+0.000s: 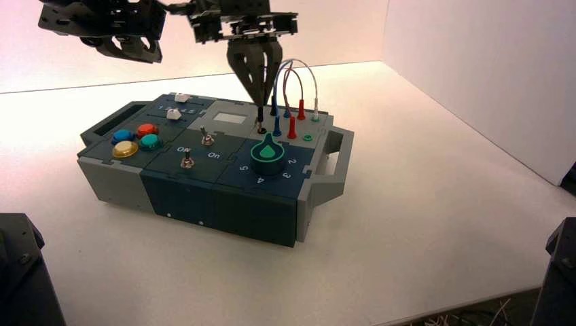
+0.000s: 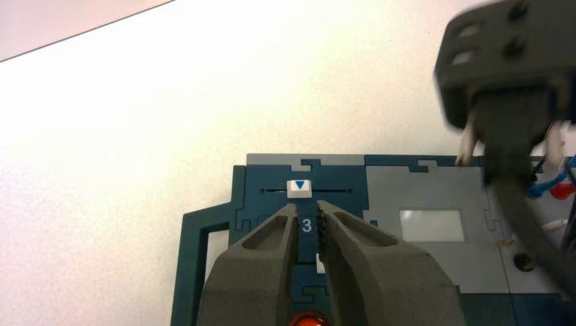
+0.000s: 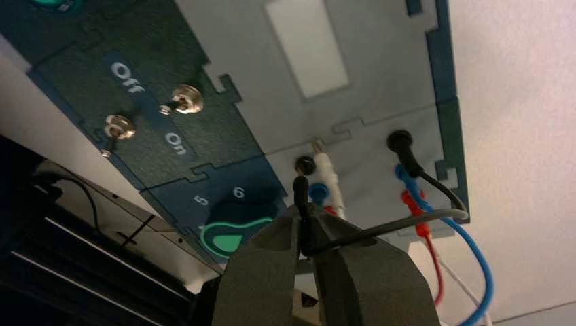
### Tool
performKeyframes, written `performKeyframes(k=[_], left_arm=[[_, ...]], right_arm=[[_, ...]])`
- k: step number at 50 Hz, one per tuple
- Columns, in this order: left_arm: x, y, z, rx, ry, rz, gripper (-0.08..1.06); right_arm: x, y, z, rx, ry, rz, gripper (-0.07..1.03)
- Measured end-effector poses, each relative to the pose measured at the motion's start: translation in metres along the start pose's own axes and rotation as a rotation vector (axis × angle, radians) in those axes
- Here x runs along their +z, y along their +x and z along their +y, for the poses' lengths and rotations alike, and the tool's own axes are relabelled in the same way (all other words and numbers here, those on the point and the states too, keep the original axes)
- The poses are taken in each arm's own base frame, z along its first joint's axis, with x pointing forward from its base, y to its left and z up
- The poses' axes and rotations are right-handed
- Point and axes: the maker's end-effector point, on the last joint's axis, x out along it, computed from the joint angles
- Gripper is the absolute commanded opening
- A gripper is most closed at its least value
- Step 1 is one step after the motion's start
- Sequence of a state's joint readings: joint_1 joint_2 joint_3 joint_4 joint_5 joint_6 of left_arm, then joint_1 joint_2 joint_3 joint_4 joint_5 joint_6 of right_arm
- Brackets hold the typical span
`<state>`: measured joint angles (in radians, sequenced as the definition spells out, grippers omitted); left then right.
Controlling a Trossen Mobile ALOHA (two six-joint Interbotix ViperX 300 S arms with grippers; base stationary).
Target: Insert the black wire.
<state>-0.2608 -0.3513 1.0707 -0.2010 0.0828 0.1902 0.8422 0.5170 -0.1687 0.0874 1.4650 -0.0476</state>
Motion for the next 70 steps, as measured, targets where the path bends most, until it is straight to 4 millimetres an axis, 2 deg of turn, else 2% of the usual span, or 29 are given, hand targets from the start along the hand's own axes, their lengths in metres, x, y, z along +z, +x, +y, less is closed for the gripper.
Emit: performKeyframes(k=[15, 70], left_arm=[[-0.0001, 0.0003, 0.0001, 0.000, -0.002, 0.000, 0.17], [-0.0006, 0.0012, 0.0002, 0.001, -0.002, 0.002, 0.17]], right_arm=[[-0.0005, -0.0010, -0.0068, -0.043, 0.005, 0.003, -0.02], [-0.0023, -0.0052, -0.0077, -0.050, 0.007, 0.016, -0.02]])
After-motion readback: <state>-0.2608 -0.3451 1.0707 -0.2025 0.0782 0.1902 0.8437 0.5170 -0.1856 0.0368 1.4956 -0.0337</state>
